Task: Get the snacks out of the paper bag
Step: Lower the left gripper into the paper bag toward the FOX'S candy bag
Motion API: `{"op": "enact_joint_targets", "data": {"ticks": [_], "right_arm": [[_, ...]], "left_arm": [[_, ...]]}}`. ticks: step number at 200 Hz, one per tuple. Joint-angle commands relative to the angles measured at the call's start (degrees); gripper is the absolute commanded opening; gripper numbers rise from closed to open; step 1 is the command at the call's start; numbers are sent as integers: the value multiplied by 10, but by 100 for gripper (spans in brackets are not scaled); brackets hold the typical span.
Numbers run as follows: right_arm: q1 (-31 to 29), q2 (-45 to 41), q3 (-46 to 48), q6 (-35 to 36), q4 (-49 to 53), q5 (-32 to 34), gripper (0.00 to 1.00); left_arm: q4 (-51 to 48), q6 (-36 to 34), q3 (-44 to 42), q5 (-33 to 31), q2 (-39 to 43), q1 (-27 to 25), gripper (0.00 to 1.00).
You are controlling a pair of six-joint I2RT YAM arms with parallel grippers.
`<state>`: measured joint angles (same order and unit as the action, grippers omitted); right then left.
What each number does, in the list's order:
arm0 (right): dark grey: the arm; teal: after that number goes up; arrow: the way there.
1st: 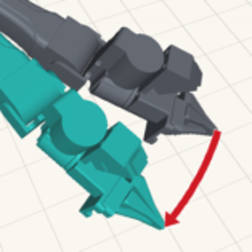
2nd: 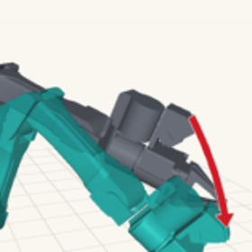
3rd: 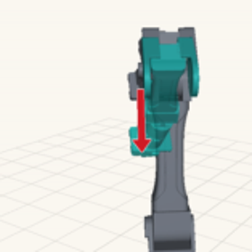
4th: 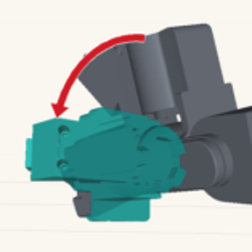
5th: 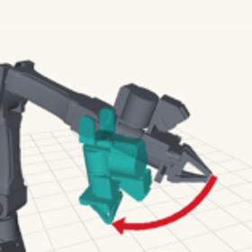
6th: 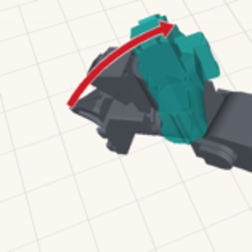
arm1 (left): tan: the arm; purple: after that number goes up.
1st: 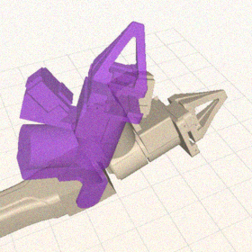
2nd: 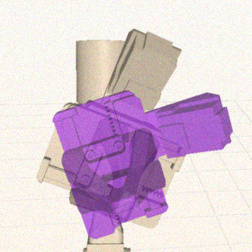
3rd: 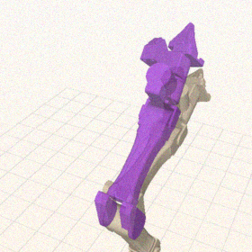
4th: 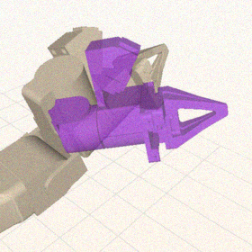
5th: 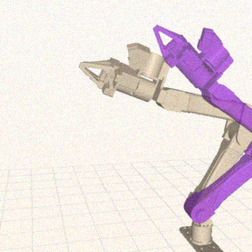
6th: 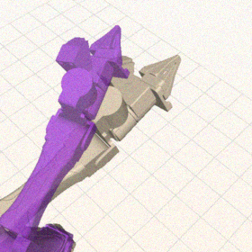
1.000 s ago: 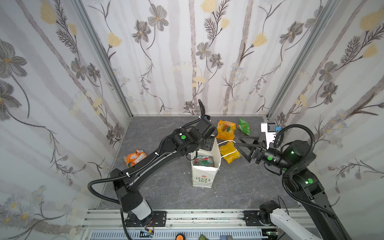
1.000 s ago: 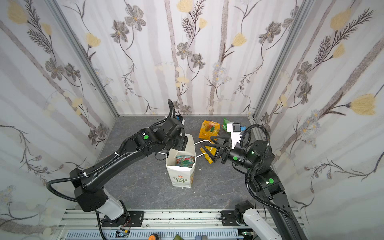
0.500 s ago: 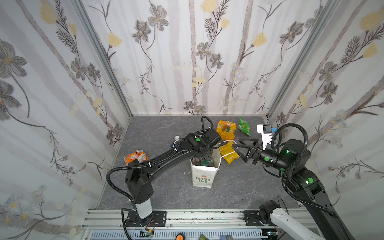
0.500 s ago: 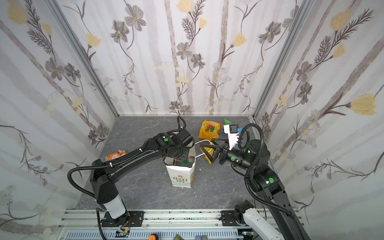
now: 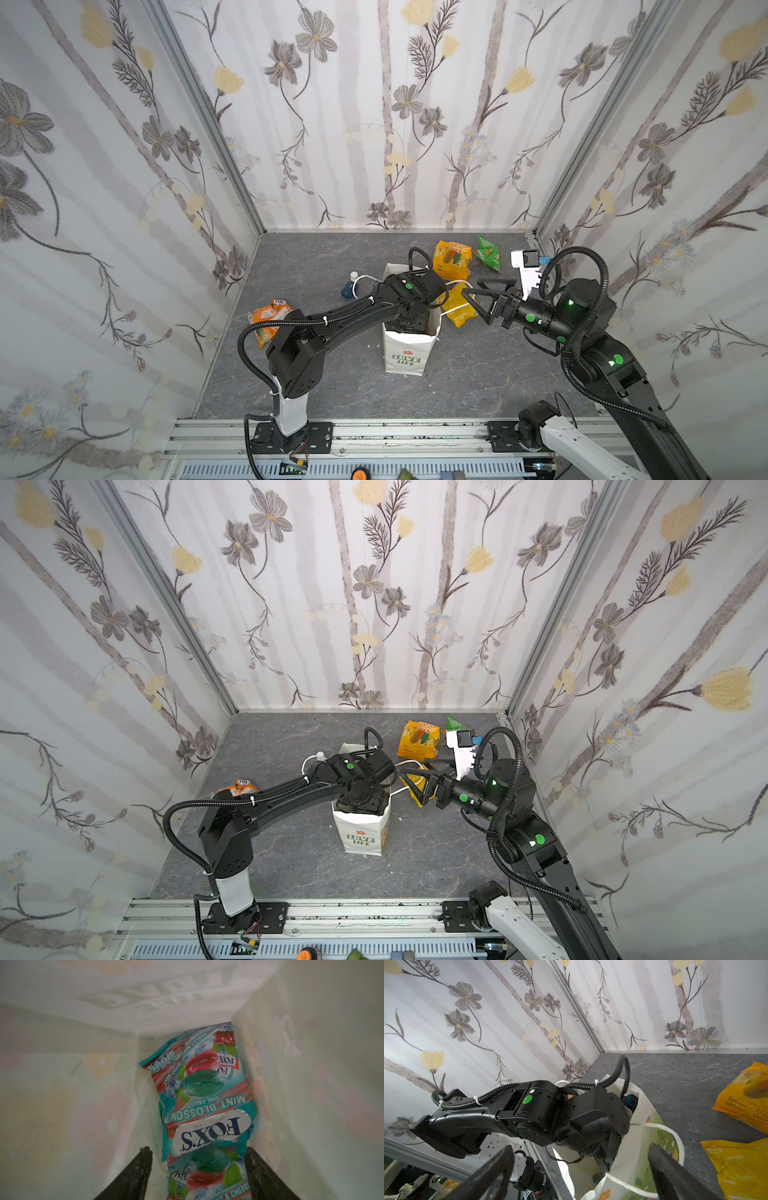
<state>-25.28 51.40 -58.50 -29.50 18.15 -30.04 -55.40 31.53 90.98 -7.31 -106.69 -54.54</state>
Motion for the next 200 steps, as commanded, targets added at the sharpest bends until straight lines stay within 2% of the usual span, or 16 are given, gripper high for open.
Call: {"op": "enact_joint_targets", "data": {"ticks": [1,36,53,86,135,169,200], "right_arm": [[-2,-1,2,6,-2,4,99],[-4,-6,6,9,7,11,99],[-4,-10,8,9,10,14,99],[-4,-15,10,8,14,17,99],[-6,-12,9,4,8,19,99],[-7,-11,9,1,5,21,99],[-9,-11,9,1,6,24,99]], "left_arm": [[40,7,-22,0,-7,3,78],[99,16,-61,9,-25,6,79],[117,22,-73,10,-35,6,76],[139,32,-101,28,-46,6,59],[131,32,-100,25,-32,7,21],[118,29,-93,21,-18,7,0],[113,28,-90,14,2,6,0]]}}
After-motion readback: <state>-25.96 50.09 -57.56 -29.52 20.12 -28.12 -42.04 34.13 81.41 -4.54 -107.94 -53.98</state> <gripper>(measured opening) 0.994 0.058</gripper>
